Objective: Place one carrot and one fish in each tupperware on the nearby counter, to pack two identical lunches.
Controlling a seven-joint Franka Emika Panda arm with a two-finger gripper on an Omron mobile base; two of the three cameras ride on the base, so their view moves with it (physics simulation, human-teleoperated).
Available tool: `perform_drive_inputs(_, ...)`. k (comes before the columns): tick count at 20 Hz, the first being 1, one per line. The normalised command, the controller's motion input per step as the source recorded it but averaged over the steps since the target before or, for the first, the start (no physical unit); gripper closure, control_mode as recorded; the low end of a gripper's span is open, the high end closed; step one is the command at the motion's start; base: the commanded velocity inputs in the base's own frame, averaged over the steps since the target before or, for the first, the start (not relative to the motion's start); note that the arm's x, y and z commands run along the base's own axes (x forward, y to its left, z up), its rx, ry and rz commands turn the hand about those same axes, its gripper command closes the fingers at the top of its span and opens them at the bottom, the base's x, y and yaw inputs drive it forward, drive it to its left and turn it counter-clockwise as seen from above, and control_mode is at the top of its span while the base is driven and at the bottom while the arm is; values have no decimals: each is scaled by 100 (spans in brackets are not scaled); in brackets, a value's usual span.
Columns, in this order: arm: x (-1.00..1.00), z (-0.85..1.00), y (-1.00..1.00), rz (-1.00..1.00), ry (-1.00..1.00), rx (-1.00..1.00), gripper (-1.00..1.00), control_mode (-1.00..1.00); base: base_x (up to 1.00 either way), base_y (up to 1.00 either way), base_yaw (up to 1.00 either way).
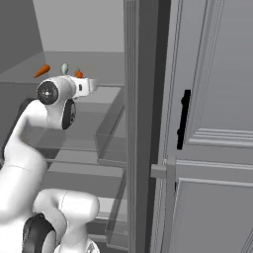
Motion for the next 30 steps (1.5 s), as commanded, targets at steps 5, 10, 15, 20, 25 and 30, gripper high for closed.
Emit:
perform_drive_inputs(5, -100, -25, 0, 0, 6, 0, 100, -100, 0, 0, 0)
perform_drive_inputs(10, -60, 26, 0, 0, 64, -3, 100, -100, 0, 0, 0)
perform_drive_inputs(15, -46, 19, 0, 0, 80, -7, 100, -100, 0, 0, 0)
perform_drive_inputs(20, -97, -64, -3, -2, 43, -1, 100, -100, 0, 0, 0)
perform_drive_inputs(25, -100, -77, -4, -2, 35, 0, 100, -100, 0, 0, 0)
perform_drive_inputs(30, -100, -11, -12, -4, 29, 0, 100, -100, 0, 0, 0)
